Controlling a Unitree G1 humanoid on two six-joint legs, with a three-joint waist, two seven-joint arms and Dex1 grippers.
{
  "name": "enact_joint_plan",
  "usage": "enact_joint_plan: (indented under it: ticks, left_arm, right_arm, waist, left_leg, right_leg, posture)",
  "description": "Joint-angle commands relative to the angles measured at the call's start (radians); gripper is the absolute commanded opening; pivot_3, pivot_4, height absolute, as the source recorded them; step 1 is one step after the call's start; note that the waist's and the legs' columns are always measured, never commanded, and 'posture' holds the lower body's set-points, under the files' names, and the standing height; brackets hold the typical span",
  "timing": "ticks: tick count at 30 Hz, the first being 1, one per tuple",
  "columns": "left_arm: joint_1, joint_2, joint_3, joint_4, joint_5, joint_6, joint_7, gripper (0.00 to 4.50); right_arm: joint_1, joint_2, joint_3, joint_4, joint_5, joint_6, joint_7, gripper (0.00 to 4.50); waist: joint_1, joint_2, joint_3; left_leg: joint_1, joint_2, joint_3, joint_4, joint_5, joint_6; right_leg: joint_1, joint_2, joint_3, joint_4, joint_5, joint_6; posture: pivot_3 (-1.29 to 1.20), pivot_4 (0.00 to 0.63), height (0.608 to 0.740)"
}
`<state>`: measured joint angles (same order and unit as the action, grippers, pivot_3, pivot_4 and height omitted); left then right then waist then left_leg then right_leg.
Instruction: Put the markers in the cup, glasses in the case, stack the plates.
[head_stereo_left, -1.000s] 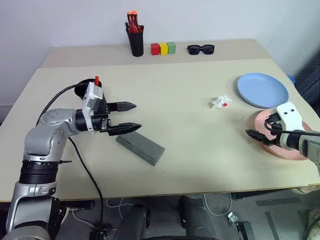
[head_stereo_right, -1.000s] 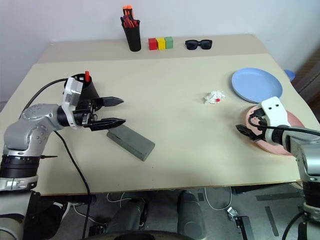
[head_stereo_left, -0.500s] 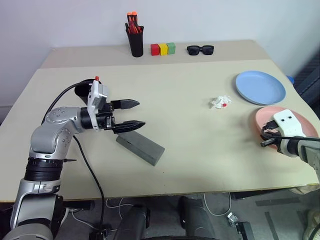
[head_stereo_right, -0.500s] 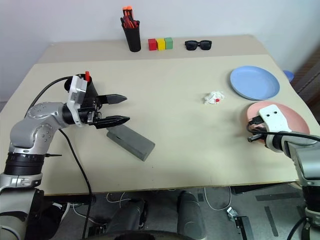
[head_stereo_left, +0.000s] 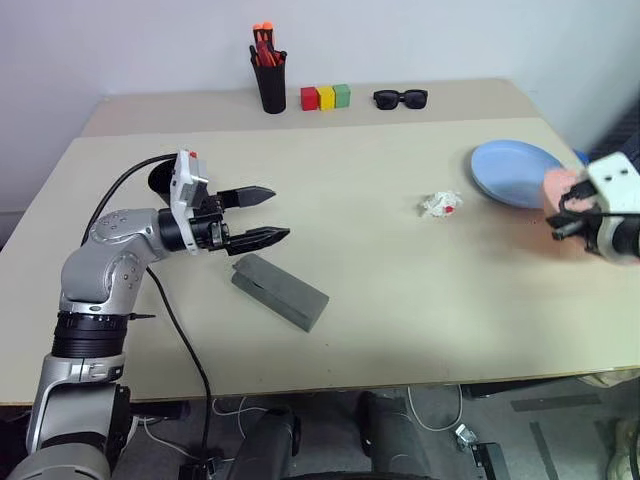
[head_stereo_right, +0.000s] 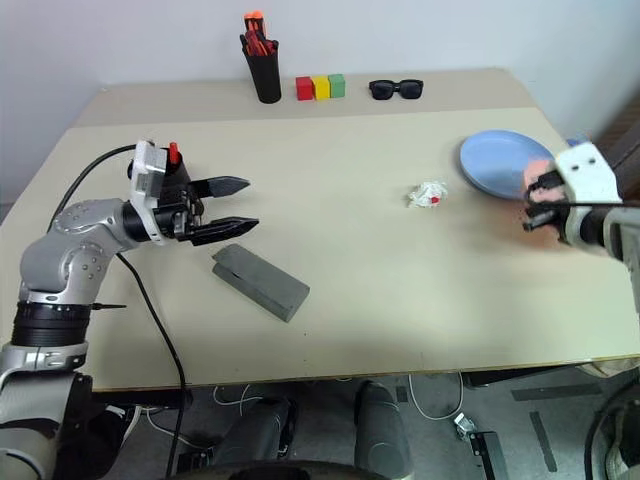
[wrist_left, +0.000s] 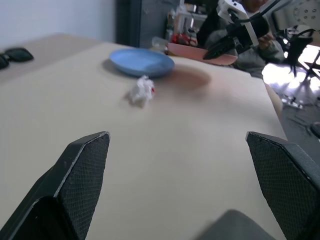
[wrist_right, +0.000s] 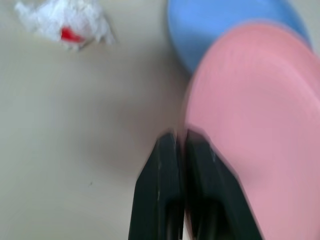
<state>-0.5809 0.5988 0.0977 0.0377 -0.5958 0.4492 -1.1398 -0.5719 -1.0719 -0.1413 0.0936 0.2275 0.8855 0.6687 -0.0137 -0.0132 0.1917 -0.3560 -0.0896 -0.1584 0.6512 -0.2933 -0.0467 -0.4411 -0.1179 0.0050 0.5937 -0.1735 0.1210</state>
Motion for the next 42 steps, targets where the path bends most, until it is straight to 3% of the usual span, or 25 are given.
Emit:
enact_joint_plan:
  ticks: [1,9,16,19,25,29,34,42]
  left_arm:
    - [-0.02,-0.015,0.032,-0.037,0.012,-0.043,0.057,4.5]
    - [0.019,-0.033,0.018,-0.104,0.017,-0.038,0.129,4.5]
    - [0.062,-0.015,0.037,-0.156,0.001,-0.018,0.161,4.5]
    - [0.082,-0.009,0.042,-0.187,-0.005,-0.003,0.178,4.5]
    - [0.081,-0.003,0.041,-0.205,-0.013,0.02,0.198,4.5]
    - [0.068,-0.005,0.04,-0.19,-0.013,0.019,0.203,4.5]
    - [0.058,-0.019,0.032,-0.176,-0.014,0.008,0.202,4.5]
    - [0.044,-0.029,0.017,-0.165,-0.008,0.004,0.192,4.5]
  right_arm:
    - [-0.145,0.054,0.048,0.165,-0.083,-0.203,-0.043,0.03]
    - [-0.463,0.287,0.233,0.823,-0.315,-0.772,-0.155,0.03]
    - [-0.562,0.361,0.205,1.15,-0.338,-0.917,-0.24,0.03]
    - [-0.566,0.383,0.187,1.184,-0.331,-0.942,-0.222,0.95]
    - [-0.582,0.408,0.157,1.197,-0.333,-0.977,-0.254,3.91]
    - [-0.608,0.421,0.079,1.18,-0.263,-0.961,-0.219,3.91]
    - [-0.592,0.477,-0.012,1.117,-0.15,-0.9,-0.066,3.91]
    - [-0.507,0.539,0.041,1.095,-0.21,-0.892,-0.112,3.91]
  waist:
    - [-0.002,0.0,0.0]
    - [-0.006,0.0,0.0]
    - [-0.004,0.0,0.001]
    - [-0.008,0.0,0.001]
    - [-0.03,0.0,0.001]
    - [-0.033,0.0,0.001]
    - [-0.034,0.0,0.001]
    - [-0.03,0.0,0.001]
  left_leg:
    - [0.0,0.0,0.0,0.0,0.0,0.0]
    - [0.0,0.0,0.005,-0.002,0.001,-0.002]
    - [0.0,-0.001,0.008,-0.002,0.001,-0.003]
    - [0.0,-0.001,0.011,-0.002,0.001,-0.002]
    - [0.002,-0.001,0.014,-0.002,0.0,-0.001]
    - [0.002,-0.001,0.014,-0.002,0.0,-0.001]
    - [0.002,0.0,0.014,-0.002,-0.001,0.002]
    - [0.002,-0.001,0.014,-0.001,0.0,0.001]
  right_leg:
    - [0.0,0.0,0.0,0.0,0.0,0.0]
    - [-0.003,0.0,0.005,-0.001,0.0,0.0]
    - [-0.004,0.0,0.009,-0.002,0.002,0.002]
    - [-0.004,0.0,0.011,-0.002,0.003,0.003]
    - [-0.004,0.001,0.014,-0.001,0.003,0.004]
    - [-0.004,0.001,0.014,-0.001,0.003,0.004]
    - [-0.004,0.001,0.014,-0.001,0.003,0.004]
    - [-0.004,0.001,0.015,-0.001,0.004,0.005]
  posture:
    - [0.0,0.15,0.74]
    - [0.0,0.15,0.74]
    - [0.0,0.15,0.74]
    - [0.0,0.15,0.74]
    - [0.0,0.15,0.74]
    - [0.0,0.15,0.74]
    - [0.0,0.15,0.74]
    - [0.0,0.15,0.74]
